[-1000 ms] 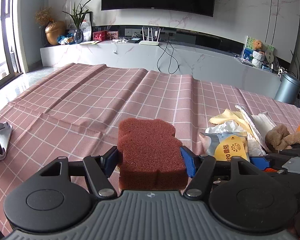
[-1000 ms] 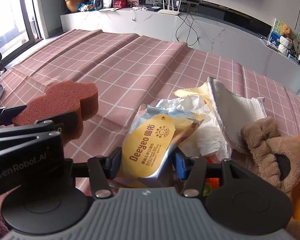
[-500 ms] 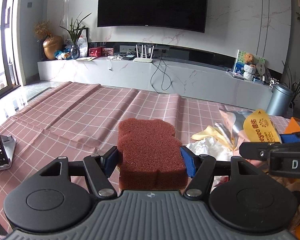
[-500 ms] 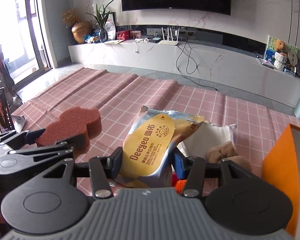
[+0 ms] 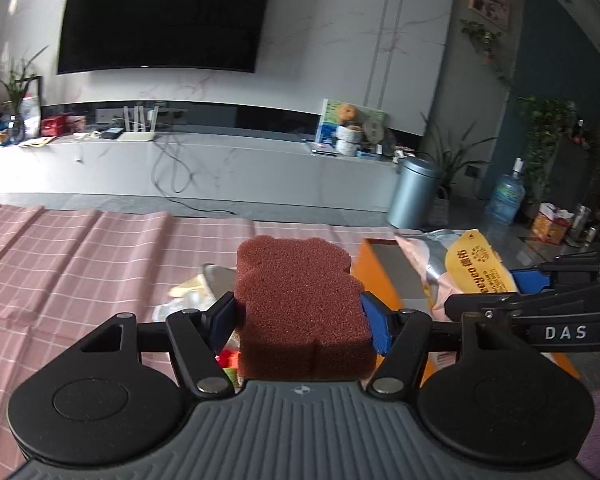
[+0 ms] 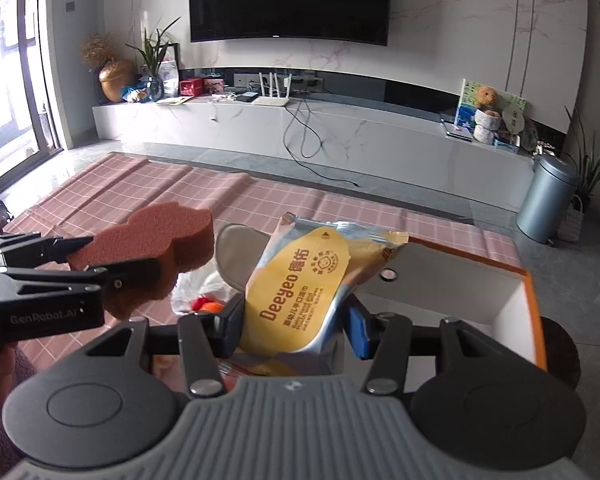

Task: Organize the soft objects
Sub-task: 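Lift the bear sponge with the left tool while the right tool grasps the Deeyeo pack, then drop the Deeyeo pack with the right tool while the left tool drops the bear sponge into the box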

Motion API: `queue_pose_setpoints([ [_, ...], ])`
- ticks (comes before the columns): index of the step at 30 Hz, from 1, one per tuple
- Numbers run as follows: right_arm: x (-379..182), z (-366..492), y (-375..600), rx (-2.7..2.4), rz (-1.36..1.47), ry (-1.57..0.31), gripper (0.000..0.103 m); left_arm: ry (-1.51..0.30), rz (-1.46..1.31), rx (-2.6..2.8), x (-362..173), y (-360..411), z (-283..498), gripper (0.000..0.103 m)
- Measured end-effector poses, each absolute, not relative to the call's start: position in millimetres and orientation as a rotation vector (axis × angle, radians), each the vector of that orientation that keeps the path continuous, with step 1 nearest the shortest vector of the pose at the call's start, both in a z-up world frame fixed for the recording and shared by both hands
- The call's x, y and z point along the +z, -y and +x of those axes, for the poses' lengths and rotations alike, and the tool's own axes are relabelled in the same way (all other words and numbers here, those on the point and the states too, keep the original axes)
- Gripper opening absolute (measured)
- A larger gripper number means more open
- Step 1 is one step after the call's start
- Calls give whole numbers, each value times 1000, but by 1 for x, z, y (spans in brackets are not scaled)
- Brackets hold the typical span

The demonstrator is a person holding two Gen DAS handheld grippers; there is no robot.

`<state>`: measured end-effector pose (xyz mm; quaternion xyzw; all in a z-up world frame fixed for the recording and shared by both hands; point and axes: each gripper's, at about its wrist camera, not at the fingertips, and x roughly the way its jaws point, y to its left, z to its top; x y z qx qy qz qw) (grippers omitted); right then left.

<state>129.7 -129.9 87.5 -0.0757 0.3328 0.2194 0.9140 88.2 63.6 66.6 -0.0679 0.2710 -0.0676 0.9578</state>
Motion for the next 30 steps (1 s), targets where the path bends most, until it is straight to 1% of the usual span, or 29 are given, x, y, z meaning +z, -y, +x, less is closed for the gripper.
queue_pose_setpoints([
  [4, 87, 132, 182, 386, -190, -769, 52, -637, -151, -281, 73, -17, 106, 75],
  [7, 77, 139, 217, 344, -231, -843, 52, -712, -118, -361, 73, 19, 122, 76],
  [12, 52, 159, 249, 337, -265, -968, 52, -840, 7, -402, 57, 68, 148, 76],
  [18, 25, 174, 257, 363, -350, -1033, 51, -922, 151, -387, 35, 104, 158, 76],
  [22, 20, 172, 249, 389, -428, -1029, 51, -947, 216, -361, 26, 110, 163, 76],
  [25, 13, 178, 242, 445, -451, -1071, 51, -994, 269, -359, 20, 116, 164, 77],
  [30, -4, 182, 232, 447, -496, -1119, 51, -1014, 357, -345, 11, 122, 163, 77],
])
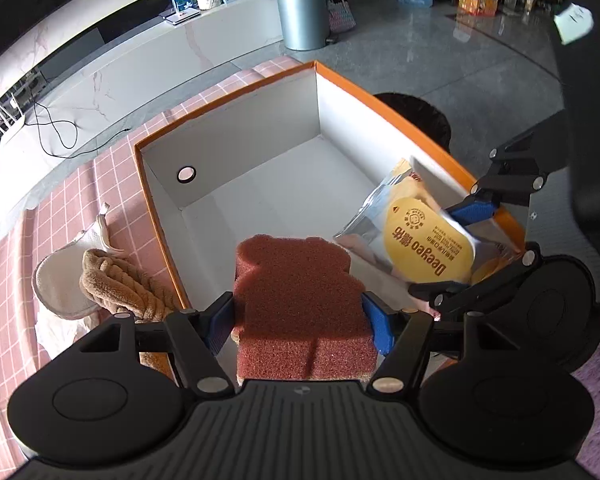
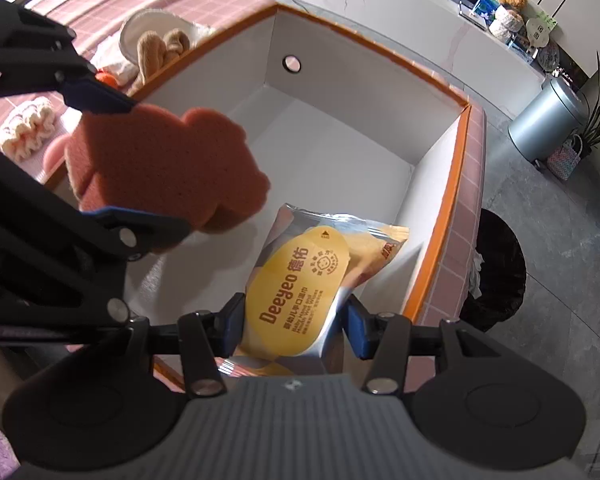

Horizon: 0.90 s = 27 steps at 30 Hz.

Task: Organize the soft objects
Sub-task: 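Drop the Deeyeo pack with the right tool while the left tool drops the bear sponge into the box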

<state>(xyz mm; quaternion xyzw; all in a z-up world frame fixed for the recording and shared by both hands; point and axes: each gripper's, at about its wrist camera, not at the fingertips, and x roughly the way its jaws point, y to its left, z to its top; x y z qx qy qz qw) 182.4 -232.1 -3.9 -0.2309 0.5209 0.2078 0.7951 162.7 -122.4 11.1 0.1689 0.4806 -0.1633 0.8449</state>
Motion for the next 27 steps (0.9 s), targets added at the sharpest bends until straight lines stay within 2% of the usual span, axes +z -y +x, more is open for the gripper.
queue_pose_setpoints([
  [8, -12, 188, 232, 414, -511, -1150, 51, -1056, 413, -339, -4, 125, 165, 79],
  [15, -10, 187, 231, 410, -542, -1146, 52, -1078, 379, -350, -8, 119, 167, 88],
  [19, -1, 182, 233, 408, -564, -1121, 57, -1088, 330, -373, -3, 114, 166, 91],
  [22, 11, 175, 234, 416, -575, -1088, 68, -1083, 274, -409, 4, 105, 166, 96],
  [27, 27, 162, 234, 400, -608, -1031, 72, -1053, 155, -429, 23, 88, 163, 97],
])
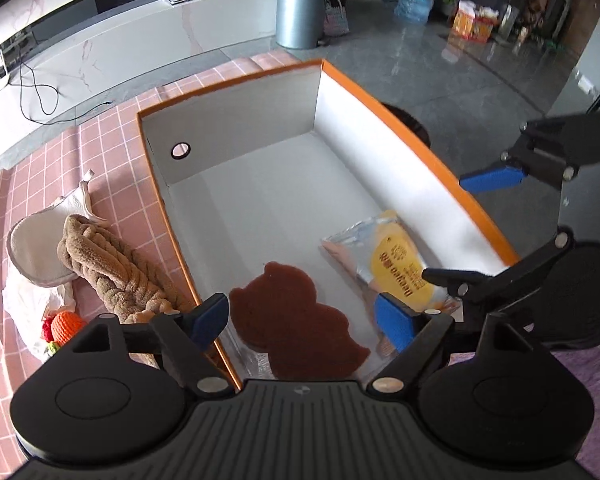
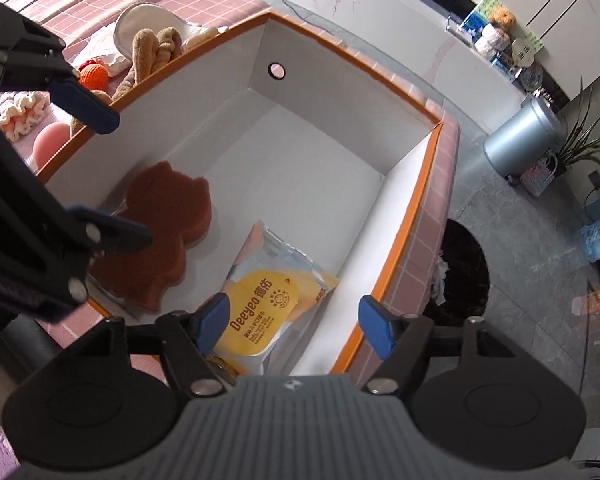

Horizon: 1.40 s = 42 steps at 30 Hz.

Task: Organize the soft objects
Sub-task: 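Drop the Deeyeo pack with the right tool while the left tool drops the bear sponge into the box, then move both tools back over the table toward the pink sponge and crocheted fruit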

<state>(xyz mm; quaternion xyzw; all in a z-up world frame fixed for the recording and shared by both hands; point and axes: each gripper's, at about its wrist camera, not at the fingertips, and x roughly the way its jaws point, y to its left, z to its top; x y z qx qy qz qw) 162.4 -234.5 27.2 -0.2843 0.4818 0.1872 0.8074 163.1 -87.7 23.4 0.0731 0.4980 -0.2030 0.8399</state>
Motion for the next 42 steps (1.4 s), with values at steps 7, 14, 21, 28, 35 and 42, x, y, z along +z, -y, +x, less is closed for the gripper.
queue_pose_setpoints([
  [7, 49, 153, 240, 367, -546, -1007, 72, -992, 39, -492, 45, 62, 156, 94],
  [14, 65, 145, 237, 400, -330, -1004, 57, -903, -35, -462, 63, 33, 141, 78],
  [21, 80, 117, 207, 404, -122, -844, 57, -727, -62, -455, 81, -12, 111, 66],
  [28, 76, 82, 151, 412, -12, -677, 57, -646, -115, -351, 78, -67, 87, 65],
  [35, 40, 66, 81, 469, -62, -664, 57, -746, -204, -171, 33, -120, 78, 65],
  [42, 2, 78, 40, 483, -167, -712, 57, -772, -150, -115, -3, -146, 68, 65],
])
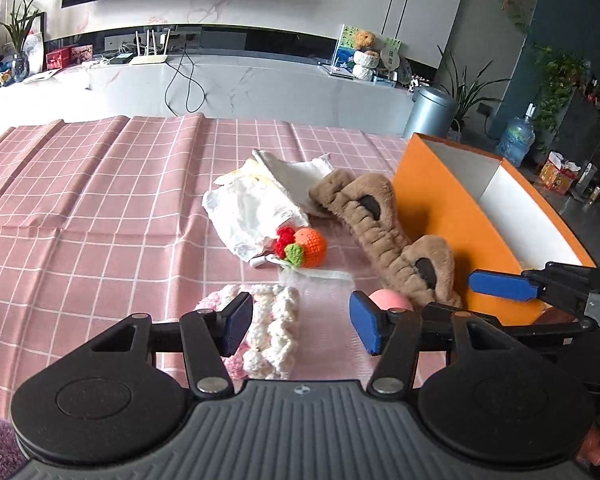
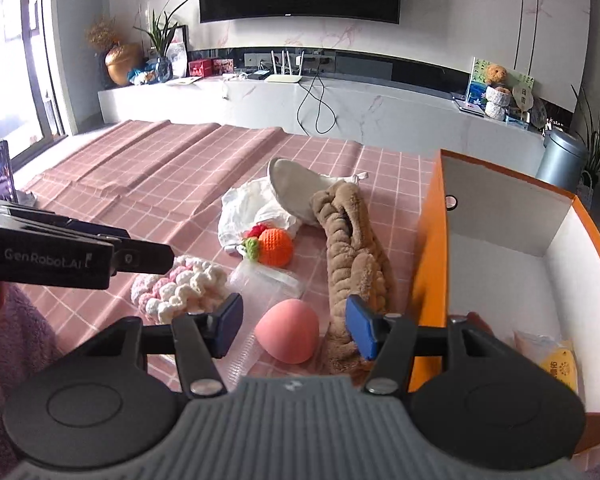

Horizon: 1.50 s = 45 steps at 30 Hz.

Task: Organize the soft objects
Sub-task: 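Move both tools back over the table toward the pink sponge and crocheted fruit, then grasp the crocheted orange fruit with the left tool while the right tool grasps the pink sponge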

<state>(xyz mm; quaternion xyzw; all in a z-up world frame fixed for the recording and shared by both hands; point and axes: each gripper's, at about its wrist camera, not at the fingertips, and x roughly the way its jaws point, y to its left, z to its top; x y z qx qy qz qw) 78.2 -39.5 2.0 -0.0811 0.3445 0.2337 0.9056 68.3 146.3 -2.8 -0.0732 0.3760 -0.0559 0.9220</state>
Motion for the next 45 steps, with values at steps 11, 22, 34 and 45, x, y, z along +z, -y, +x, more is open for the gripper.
queue_pose_setpoints([
  [11, -40, 112, 11, 487, -269, -787, 57, -792, -129, -170, -25, -149, 84, 65],
  [22, -26, 128, 12, 519, -243, -756, 41, -783, -100, -195, -24, -149, 124, 65],
  [34, -47, 159, -1, 489, -326, -726, 40, -847, -90, -208, -55, -133, 181, 65],
  [45, -58, 165, -3, 481, -277, -758, 40, -858, -99, -183, -68, -128, 186, 59],
])
